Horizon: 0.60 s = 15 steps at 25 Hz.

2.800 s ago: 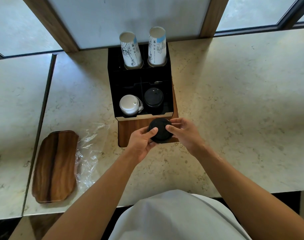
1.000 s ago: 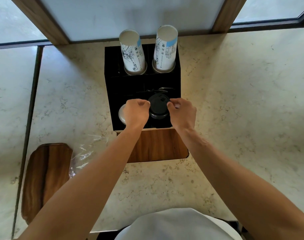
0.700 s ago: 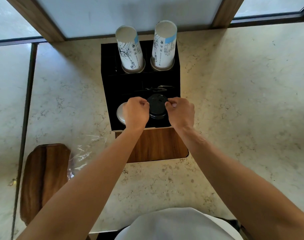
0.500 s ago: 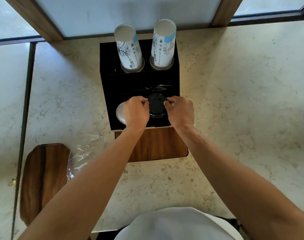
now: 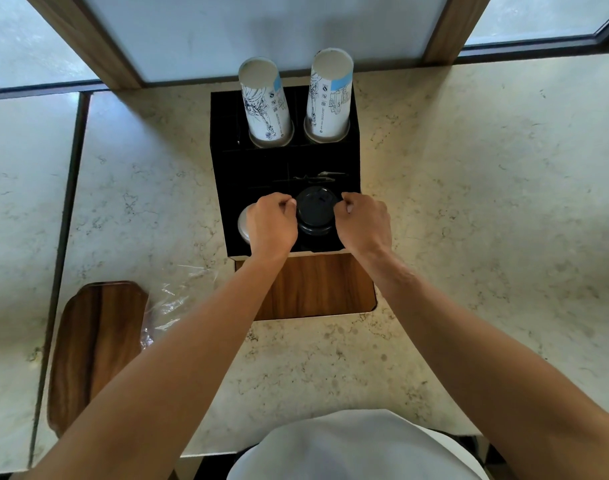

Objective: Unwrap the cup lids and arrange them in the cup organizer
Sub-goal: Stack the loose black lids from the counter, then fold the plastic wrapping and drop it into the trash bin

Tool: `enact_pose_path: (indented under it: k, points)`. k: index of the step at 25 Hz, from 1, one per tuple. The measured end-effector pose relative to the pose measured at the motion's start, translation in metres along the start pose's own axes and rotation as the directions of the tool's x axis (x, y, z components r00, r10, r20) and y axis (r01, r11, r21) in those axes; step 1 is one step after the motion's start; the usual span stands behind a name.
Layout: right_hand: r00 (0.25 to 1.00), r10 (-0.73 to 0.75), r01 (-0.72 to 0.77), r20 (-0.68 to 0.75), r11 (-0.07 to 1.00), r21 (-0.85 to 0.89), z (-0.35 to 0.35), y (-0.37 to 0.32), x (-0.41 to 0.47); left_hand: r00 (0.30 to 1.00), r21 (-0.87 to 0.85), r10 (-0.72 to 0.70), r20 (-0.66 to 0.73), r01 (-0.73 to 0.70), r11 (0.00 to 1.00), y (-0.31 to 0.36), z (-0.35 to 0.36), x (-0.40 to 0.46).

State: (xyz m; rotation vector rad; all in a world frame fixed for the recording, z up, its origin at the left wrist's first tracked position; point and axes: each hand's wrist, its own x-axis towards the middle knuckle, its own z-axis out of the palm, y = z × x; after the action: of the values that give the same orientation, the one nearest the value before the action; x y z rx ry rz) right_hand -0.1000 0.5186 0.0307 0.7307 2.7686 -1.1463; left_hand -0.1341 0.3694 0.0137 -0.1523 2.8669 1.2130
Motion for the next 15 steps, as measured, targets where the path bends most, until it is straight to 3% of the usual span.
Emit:
enact_pose_path:
  k: [7, 15]
  points:
    - [0.995, -0.047, 0.052, -0.086, 0.997, 0.053, -0.002, 0.009, -0.037, 0.992, 0.010, -0.121, -0.038, 0.122, 0.993, -0.022, -0.029, -0.030]
    - [0.979, -0.184, 0.187, 0.093, 0.982, -0.032, 0.041, 0.003, -0.091, 0.963, 0.015, -0.250, -0.095, 0.253, 0.967, -0.074, -0.078, -0.085]
